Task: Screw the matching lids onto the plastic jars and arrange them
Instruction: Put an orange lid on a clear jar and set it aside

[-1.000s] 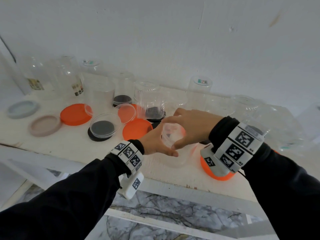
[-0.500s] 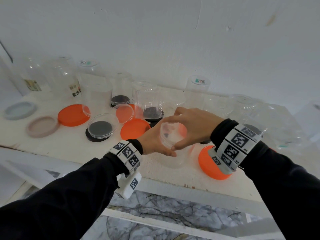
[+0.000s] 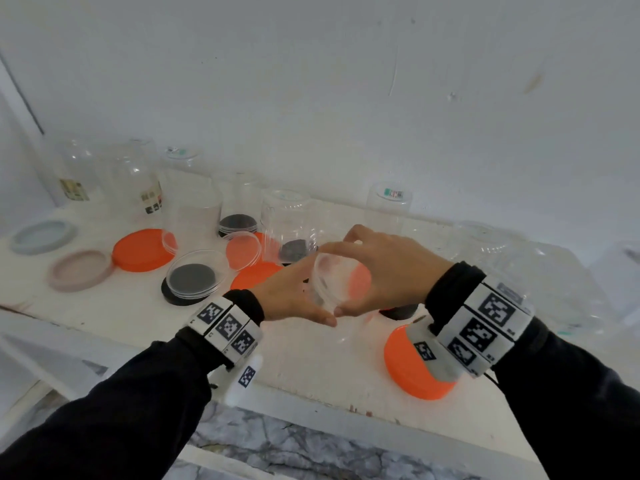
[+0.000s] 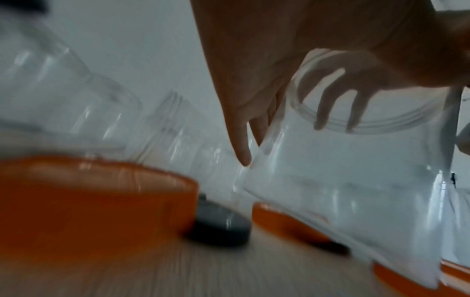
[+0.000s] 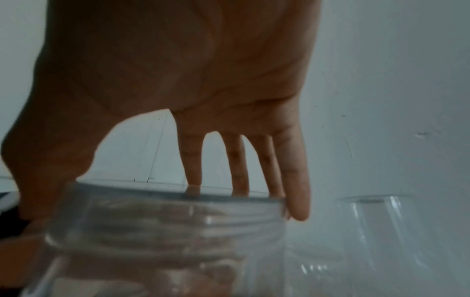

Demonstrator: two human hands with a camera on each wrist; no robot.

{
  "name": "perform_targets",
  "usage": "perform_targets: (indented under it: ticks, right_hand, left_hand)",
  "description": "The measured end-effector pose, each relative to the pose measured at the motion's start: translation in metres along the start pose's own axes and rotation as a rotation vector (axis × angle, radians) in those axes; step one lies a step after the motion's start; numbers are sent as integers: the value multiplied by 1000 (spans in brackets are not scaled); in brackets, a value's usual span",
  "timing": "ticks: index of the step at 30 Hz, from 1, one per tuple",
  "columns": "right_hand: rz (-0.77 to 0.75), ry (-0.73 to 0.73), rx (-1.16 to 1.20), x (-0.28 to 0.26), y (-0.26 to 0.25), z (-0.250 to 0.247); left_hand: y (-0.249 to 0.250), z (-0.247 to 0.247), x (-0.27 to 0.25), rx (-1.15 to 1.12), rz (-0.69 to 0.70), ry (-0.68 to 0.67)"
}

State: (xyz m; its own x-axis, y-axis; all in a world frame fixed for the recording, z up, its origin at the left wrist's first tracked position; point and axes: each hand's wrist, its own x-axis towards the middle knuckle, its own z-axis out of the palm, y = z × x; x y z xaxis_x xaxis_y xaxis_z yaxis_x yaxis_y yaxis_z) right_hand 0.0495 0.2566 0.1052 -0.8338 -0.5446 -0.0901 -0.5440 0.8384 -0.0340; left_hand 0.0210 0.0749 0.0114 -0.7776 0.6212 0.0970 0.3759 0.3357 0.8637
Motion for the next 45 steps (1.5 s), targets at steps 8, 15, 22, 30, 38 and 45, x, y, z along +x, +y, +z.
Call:
perform_targets:
  ticks: [8, 15, 22, 30, 38, 45]
  right_hand:
    - [64, 347, 126, 0, 38, -42]
    - [145, 520, 202, 42, 58, -46]
    - [315, 514, 230, 128, 64, -59]
    - [467, 399, 239, 223, 86, -60]
    - [559, 220, 248, 299, 93, -32]
    - [610, 85, 188, 315, 116, -22]
  left_hand:
    - [11, -58, -10, 165, -80, 353]
    - [-28, -110, -20, 430, -88, 575]
    - [-74, -178, -3, 772, -131, 669]
    - [-96, -218, 4, 889, -314, 465]
    - [-115, -221, -2, 898, -274, 473]
    - [-106, -216, 3, 895, -225, 490]
